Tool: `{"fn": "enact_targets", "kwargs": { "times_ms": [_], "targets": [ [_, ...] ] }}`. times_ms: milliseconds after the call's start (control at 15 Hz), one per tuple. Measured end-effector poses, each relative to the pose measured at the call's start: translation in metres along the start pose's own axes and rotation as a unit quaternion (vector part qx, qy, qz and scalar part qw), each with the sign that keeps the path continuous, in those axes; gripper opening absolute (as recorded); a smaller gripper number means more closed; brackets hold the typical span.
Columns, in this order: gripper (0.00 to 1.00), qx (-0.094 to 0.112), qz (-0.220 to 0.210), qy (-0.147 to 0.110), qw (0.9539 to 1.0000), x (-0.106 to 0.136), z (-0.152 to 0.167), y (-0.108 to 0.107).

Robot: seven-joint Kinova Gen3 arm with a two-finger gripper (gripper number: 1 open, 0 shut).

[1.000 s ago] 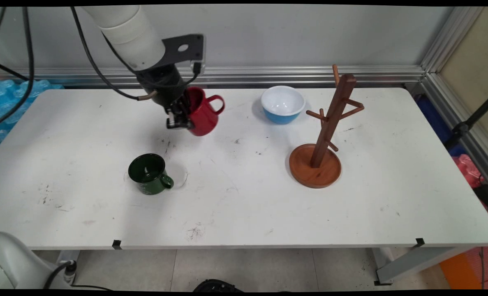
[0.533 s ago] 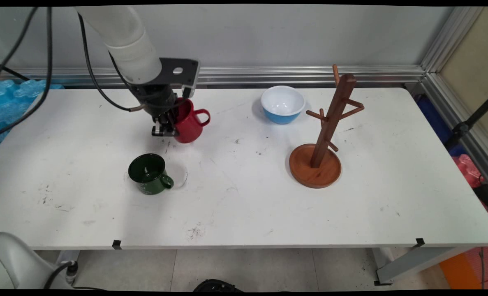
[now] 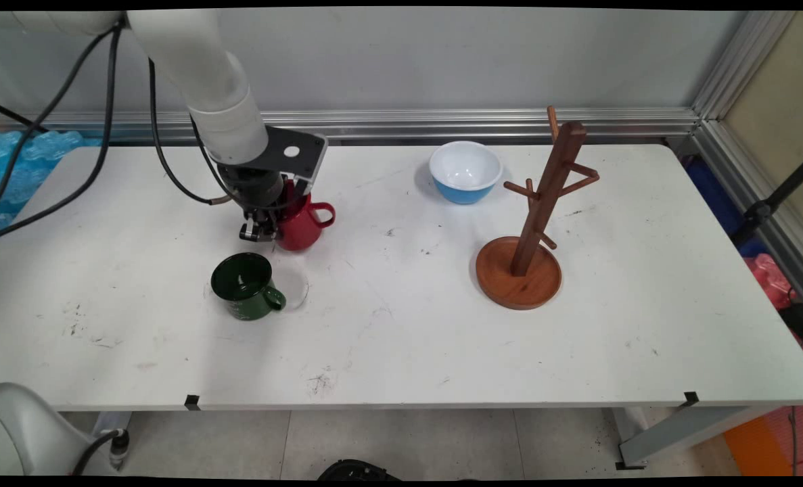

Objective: Place the picked object on the table

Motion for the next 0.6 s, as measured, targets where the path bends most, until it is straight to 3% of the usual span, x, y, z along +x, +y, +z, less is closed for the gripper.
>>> {"fn": "enact_targets", "kwargs": {
  "times_ms": [600],
  "targets": [
    [0.0,0.0,0.02,-0.01,0.9997,0.001,0.025,0.002]
  ]
}}
